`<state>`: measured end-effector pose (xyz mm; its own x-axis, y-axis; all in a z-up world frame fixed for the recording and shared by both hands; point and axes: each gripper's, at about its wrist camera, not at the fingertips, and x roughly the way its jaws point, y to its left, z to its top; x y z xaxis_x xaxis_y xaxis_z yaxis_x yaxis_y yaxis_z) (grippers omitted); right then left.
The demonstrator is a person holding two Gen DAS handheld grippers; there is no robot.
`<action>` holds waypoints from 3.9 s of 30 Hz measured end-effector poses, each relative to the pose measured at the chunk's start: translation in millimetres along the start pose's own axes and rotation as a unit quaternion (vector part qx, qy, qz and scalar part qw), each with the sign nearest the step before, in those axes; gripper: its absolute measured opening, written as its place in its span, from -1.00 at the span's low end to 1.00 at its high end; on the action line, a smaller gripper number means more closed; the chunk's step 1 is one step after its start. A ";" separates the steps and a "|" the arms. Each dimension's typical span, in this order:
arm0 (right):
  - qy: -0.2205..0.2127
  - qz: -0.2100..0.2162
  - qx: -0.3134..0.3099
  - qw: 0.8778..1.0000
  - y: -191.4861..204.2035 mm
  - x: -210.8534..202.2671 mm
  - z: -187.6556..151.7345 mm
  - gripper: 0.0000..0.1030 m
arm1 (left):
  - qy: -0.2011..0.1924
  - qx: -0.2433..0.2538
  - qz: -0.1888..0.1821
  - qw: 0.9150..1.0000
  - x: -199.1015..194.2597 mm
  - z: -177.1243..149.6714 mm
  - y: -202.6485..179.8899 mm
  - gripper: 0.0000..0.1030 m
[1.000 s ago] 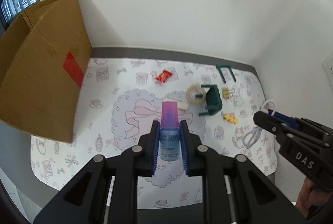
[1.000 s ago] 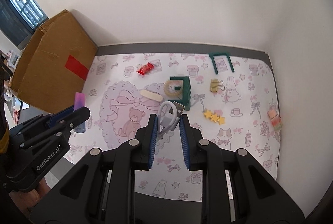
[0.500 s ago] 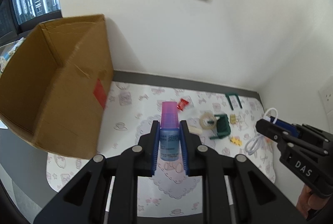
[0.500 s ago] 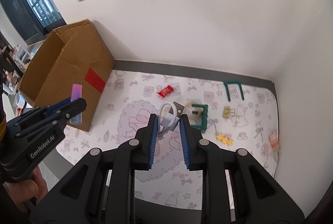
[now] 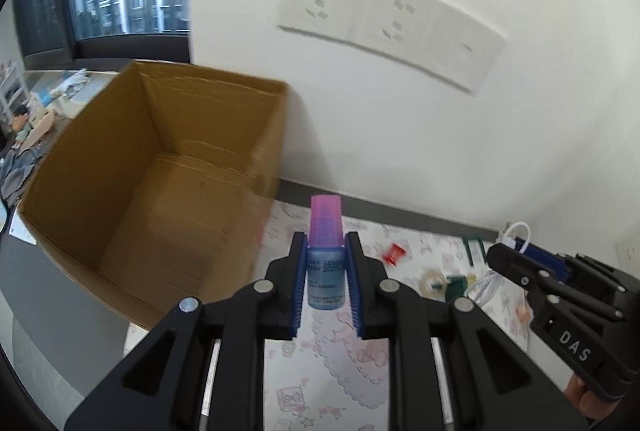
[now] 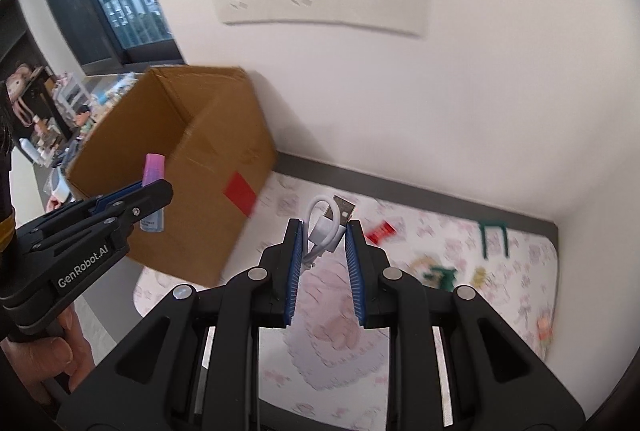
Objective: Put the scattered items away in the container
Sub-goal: 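Carry the spray bottle and white cable with both tools over the cardboard box, then open both tools to drop the spray bottle and cable into the box, then move both tools back over the mat toward the green stool and binder clip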
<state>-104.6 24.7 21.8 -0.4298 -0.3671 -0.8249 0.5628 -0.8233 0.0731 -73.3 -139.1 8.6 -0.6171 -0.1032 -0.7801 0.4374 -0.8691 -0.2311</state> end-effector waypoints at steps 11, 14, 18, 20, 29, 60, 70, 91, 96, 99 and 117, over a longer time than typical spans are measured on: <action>-0.019 0.050 -0.056 0.997 81.0 19.3 37.3 -0.57 | -0.034 -0.040 0.031 0.998 -15.8 24.1 62.9 -0.63; -0.021 0.066 -0.059 0.996 99.4 29.6 44.5 -0.57 | -0.035 -0.051 0.042 0.997 -13.7 25.9 80.1 -0.63; -0.009 0.088 -0.061 0.994 123.6 50.5 55.2 -0.57 | -0.028 -0.066 0.060 0.996 -2.0 30.0 102.8 -0.63; -0.009 0.093 -0.073 0.993 136.0 57.3 58.9 -0.57 | -0.025 -0.073 0.069 0.995 3.6 31.6 113.3 -0.63; 0.017 0.098 -0.091 0.991 171.0 91.0 68.3 -0.57 | -0.011 -0.099 0.097 0.990 24.1 34.8 153.8 -0.63; 0.020 0.058 -0.085 0.994 180.0 108.3 70.7 0.46 | -0.014 -0.151 0.086 0.985 23.2 24.5 196.6 0.62; 0.000 0.050 -0.064 0.997 150.3 92.4 69.0 1.00 | -0.025 -0.136 0.100 0.985 14.0 26.9 180.7 0.79; -0.012 0.016 0.001 1.000 62.2 56.3 44.5 1.00 | -0.010 -0.048 0.072 0.996 21.1 31.7 84.0 0.79; -0.019 0.000 0.019 1.000 36.9 44.2 42.0 1.00 | -0.017 -0.016 0.059 0.998 26.1 32.7 53.2 0.79; -0.018 -0.015 0.037 0.999 17.4 38.3 38.1 1.00 | -0.014 0.002 0.045 0.999 31.8 31.6 35.1 0.79; -0.031 -0.064 0.136 0.988 -96.1 4.4 -9.3 1.00 | -0.032 0.098 0.003 0.995 47.9 5.6 -71.6 0.79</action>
<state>-154.0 106.2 6.0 -0.5330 -0.2712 -0.8015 0.2939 -0.9476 0.1252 -137.8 -84.5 -8.9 -0.6576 -0.1339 -0.7414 0.3097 -0.9451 -0.1039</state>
